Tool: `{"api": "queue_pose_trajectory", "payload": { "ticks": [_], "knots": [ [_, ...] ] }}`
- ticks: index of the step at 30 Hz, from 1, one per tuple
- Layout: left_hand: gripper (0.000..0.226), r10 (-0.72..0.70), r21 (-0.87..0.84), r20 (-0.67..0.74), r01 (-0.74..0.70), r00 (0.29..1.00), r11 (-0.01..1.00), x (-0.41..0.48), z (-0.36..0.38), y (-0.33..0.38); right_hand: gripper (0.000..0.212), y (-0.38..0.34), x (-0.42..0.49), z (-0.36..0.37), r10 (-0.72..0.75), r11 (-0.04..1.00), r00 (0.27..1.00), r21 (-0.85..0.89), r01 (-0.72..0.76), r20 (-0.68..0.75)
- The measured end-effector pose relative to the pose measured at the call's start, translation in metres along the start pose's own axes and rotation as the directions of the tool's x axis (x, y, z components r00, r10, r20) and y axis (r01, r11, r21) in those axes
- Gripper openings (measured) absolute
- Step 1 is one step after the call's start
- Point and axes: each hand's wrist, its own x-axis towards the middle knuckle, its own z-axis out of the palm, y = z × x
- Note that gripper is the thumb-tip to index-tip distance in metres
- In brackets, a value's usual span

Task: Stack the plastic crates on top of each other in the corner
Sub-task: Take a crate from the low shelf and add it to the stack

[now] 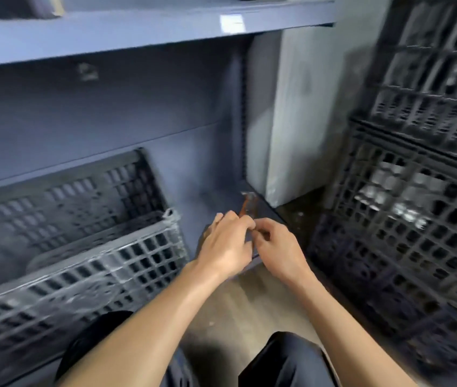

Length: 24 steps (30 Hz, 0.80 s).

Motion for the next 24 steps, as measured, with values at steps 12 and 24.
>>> {"api": "queue_pose_trajectory", "payload": {
  "ticks": [12, 24],
  "knots": [
    [0.050, -0.267, 0.003, -0.231, 0.275, 0.936, 0.961, -0.075, -0.077, -0.092, 0.033, -0.105, 0.011, 0.076, -0.363, 0.913, 0.904, -0.108, 0.394, 0.227],
    [0.068, -0.629, 0.134, 0.057, 0.619, 0.775, 0.774, -0.160, -0.122, -0.163, 0.060, -0.141, -0.013, 0.159, -0.440, 0.626, 0.735, -0.412, 0.663, 0.515]
  ]
}}
